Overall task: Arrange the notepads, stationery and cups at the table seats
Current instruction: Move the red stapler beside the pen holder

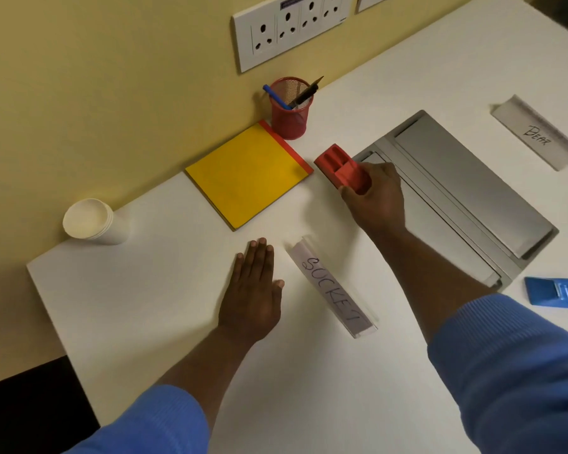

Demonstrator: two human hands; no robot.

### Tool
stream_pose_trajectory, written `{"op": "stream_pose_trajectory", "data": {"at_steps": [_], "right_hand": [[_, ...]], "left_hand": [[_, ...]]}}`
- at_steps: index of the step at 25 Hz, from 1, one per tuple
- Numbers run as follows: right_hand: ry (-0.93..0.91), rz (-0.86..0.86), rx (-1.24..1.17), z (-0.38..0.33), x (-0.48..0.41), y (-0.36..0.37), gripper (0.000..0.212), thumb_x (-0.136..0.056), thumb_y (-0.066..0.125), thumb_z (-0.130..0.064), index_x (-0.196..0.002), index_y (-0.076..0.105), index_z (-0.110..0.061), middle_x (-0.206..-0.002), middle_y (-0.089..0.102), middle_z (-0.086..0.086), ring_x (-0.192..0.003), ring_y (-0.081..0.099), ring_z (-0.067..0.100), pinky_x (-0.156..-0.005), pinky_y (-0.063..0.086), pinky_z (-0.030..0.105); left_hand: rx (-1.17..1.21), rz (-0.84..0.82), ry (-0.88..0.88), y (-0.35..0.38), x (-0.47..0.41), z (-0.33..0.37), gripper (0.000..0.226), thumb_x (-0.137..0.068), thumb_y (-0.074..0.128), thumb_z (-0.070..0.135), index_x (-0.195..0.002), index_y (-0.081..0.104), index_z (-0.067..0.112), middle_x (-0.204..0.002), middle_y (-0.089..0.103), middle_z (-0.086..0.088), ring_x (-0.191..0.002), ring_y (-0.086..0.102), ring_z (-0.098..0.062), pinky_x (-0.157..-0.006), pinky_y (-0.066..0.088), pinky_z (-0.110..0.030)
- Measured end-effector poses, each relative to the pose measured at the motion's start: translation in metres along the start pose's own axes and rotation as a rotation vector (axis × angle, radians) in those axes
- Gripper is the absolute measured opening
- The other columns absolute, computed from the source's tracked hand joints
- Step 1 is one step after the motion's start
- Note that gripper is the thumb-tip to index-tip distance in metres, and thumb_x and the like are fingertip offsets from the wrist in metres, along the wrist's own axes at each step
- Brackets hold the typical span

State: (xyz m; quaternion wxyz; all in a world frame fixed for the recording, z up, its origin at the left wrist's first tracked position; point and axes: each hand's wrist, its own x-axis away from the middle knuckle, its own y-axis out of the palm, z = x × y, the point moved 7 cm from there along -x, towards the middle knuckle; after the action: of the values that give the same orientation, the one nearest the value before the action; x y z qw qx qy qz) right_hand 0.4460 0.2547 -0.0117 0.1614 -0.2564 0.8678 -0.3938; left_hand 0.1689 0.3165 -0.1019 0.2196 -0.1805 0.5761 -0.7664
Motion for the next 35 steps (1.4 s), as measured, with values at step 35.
{"op": "stream_pose_trajectory", "data": {"at_steps": [35], "right_hand": [[-0.049,-0.104,0.053,-0.016,-0.063,0.071,0.078,-0.09,0.068,-0.051,-0.151,0.042,-0.01,-0.146,0.048,0.011,-0.133,0.045,0.028,-0.108,0.042,0.042]], "left_hand": [[0.063,0.037,0.027,0.004,-0.002,-0.002,0.067,-0.104,0.032,0.039,-0.16,0.018,0.004,-0.169,0.013,-0.013,-0.158,0.004,-0.026,-0.128,0.012,-0.047]]}}
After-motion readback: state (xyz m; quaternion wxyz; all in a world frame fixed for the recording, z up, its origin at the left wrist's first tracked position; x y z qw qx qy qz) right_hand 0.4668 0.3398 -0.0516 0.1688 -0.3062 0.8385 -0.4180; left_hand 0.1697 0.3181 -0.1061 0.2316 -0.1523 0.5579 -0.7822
